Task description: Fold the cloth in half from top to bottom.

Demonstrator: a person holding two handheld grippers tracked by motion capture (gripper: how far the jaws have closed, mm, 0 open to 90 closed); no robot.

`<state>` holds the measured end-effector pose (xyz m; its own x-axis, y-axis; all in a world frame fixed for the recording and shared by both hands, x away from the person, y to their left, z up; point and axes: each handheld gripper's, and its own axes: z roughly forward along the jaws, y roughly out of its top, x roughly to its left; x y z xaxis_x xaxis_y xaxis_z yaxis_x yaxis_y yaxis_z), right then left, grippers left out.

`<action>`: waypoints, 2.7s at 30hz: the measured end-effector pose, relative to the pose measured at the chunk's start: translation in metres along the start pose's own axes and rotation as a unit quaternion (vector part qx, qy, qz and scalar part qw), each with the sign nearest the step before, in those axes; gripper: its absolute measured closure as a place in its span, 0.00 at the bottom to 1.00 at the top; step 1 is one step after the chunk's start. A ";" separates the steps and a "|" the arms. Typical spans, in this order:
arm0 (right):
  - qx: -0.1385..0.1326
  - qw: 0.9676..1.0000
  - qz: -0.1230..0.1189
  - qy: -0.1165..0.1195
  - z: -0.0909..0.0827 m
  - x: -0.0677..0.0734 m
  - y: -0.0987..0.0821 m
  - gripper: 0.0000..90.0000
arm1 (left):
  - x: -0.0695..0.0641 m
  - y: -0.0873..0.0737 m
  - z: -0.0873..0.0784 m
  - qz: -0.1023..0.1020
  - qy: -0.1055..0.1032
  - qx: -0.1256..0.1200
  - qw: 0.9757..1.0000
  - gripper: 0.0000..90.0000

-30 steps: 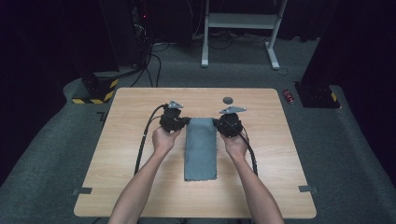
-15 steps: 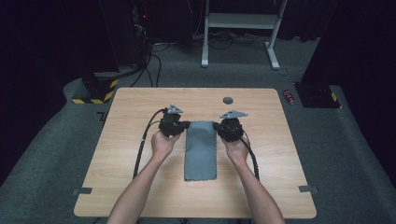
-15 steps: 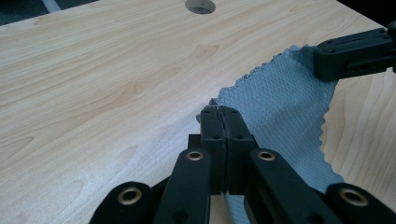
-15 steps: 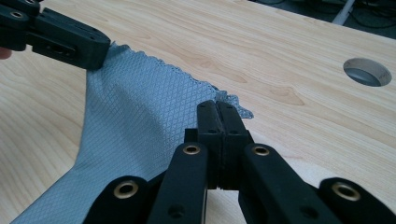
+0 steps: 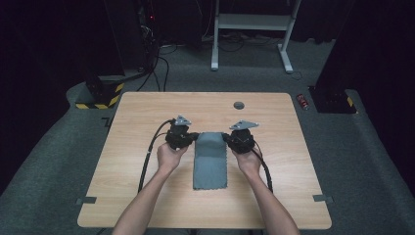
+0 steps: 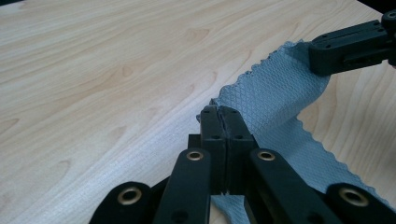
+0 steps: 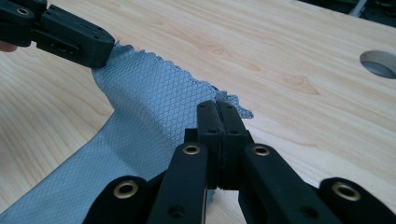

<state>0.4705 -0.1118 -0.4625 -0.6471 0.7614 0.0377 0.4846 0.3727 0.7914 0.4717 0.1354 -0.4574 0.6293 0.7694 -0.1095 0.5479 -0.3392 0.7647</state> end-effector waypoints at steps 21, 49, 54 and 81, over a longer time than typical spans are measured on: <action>-0.002 1.000 0.001 0.020 -0.008 0.005 -0.017 1.00 | -0.011 -0.016 -0.005 0.000 -0.008 -0.004 1.000 0.99; -0.018 0.999 -0.007 0.046 -0.024 0.013 -0.032 1.00 | -0.024 -0.032 -0.017 0.010 -0.019 -0.013 1.000 0.99; -0.015 0.999 -0.003 0.049 -0.026 0.014 -0.034 1.00 | -0.027 -0.036 -0.019 0.009 -0.023 -0.017 1.000 0.99; -0.027 0.997 -0.006 0.065 -0.039 0.022 -0.046 0.99 | -0.039 -0.048 -0.030 0.019 -0.029 -0.026 0.999 0.99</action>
<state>0.4109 -0.1329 -0.4743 -0.7255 0.6802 0.1045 0.4459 0.3490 0.8242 0.4046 0.1380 -0.4704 0.6807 0.7236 -0.1143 0.4945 -0.3387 0.8004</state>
